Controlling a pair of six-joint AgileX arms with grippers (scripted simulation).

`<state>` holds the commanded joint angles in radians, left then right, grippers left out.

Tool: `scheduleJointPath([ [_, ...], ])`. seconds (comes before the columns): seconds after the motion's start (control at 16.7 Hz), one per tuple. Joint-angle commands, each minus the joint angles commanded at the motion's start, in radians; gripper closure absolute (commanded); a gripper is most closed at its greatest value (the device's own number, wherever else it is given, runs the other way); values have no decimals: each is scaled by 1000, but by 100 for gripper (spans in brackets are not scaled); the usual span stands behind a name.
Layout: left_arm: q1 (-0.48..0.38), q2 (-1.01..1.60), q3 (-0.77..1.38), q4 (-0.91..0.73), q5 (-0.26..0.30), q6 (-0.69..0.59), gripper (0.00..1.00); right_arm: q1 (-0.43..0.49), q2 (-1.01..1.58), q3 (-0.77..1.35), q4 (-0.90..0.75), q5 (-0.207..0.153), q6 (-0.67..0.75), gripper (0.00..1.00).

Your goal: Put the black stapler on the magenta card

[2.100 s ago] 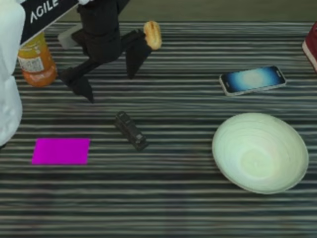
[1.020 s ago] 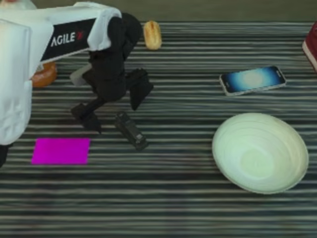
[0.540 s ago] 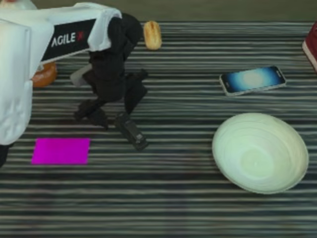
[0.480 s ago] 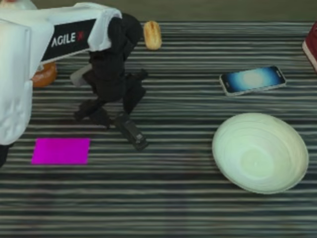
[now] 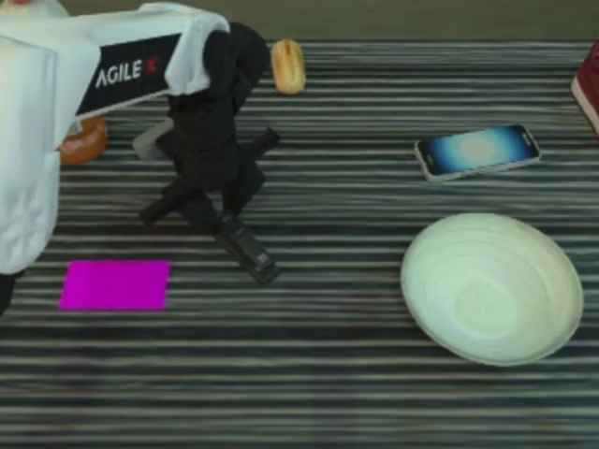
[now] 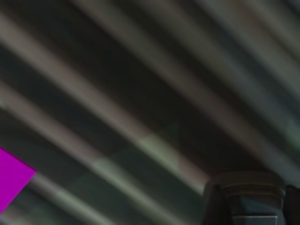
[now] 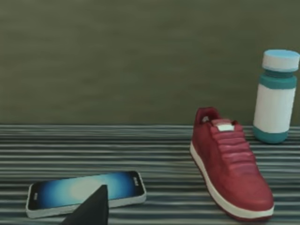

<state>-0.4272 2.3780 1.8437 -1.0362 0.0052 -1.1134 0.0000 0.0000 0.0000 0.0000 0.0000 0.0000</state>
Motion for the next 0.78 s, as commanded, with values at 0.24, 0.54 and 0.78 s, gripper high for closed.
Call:
scheduleJointPath([
  [0.24, 0, 0, 0, 0, 0, 0, 100, 0, 0, 0, 0, 0, 0, 0],
  [0.54, 4, -13, 42, -41, 0, -2, 100, 0, 0, 0, 0, 0, 0, 0],
  [0.78, 13, -36, 185, -219, -1, -5, 100, 0, 0, 0, 0, 0, 0, 0],
])
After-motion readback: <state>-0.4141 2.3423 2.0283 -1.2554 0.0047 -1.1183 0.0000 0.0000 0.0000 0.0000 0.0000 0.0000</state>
